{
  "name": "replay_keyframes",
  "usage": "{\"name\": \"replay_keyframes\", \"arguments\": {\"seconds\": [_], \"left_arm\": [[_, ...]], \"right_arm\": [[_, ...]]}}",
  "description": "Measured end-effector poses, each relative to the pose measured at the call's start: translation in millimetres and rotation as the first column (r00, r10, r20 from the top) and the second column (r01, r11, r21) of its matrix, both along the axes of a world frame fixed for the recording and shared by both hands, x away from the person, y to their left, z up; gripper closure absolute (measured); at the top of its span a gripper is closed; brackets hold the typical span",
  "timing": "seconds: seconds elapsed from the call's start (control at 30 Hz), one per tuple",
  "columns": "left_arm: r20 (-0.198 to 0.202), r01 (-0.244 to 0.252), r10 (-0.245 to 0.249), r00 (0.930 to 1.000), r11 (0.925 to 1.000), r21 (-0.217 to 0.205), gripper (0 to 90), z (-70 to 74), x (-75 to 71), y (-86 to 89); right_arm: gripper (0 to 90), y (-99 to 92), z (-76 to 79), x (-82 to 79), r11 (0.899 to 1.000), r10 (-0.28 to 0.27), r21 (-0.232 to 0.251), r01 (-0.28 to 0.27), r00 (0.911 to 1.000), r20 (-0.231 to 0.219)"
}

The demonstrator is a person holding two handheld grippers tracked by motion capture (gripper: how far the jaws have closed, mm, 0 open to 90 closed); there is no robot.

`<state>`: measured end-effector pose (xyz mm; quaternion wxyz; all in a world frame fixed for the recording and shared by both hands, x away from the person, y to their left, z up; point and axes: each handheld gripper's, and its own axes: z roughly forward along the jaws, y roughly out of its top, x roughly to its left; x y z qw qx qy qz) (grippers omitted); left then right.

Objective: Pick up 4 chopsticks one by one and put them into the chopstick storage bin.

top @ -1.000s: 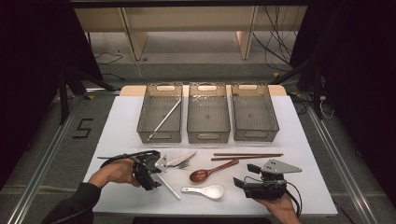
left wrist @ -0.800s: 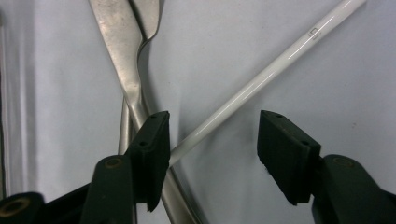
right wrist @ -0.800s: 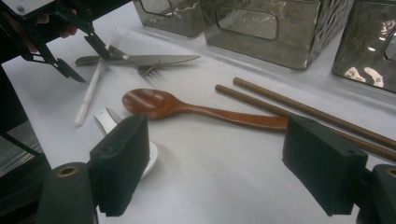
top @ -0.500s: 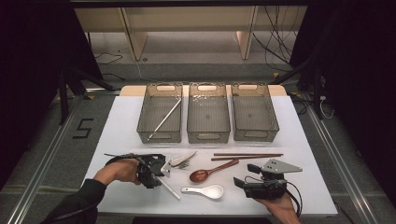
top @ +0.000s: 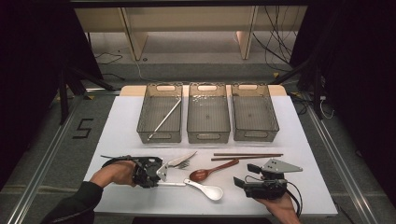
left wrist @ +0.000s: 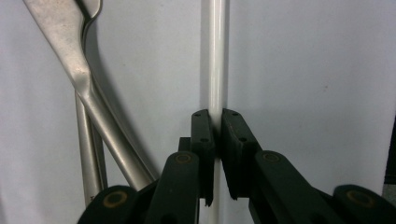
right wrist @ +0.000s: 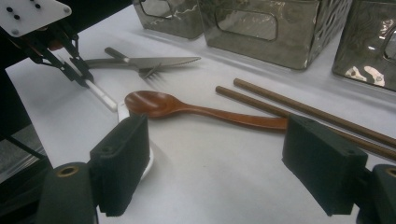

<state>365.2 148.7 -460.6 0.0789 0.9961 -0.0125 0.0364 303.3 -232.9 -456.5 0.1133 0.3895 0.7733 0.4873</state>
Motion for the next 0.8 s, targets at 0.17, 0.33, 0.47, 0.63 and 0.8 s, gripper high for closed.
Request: {"name": "replay_keyframes", "arguments": {"seconds": [0.17, 0.33, 0.47, 0.63, 0.8], "left_arm": [[-0.009, -0.011, 0.011, 0.9999, 0.9999, 0.01, 84.1, 3.0, 1.0, 1.3], [0.004, -0.049, 0.049, 0.9988, 0.9986, -0.023, 84.2, 19.6, 4.0, 6.8], [0.017, -0.138, 0.141, 0.9899, 0.9845, -0.109, 84.2, 39.6, 12.1, 13.3], [0.04, -0.324, 0.35, 0.936, 0.9003, -0.291, 84.1, 69.6, 31.8, 20.2], [0.034, -0.445, 0.511, 0.8592, 0.7779, -0.444, 84.1, 93.5, 57.1, 24.8]], "right_arm": [[23.9, -0.4, -0.2, 0.1, 1.0, -0.001, 0.0, 0.001, 1.0, -0.001], [23.9, -0.3, 0.0, 0.0, 1.0, -0.001, 0.001, 0.001, 1.0, 0.0], [23.9, -0.1, 0.2, 0.0, 1.0, -0.001, 0.0, 0.001, 1.0, 0.001], [23.9, 0.0, 0.2, 0.1, 1.0, -0.001, 0.001, 0.001, 1.0, 0.001], [23.9, 0.1, 0.3, 0.0, 1.0, -0.001, 0.0, 0.001, 1.0, 0.002]]}}
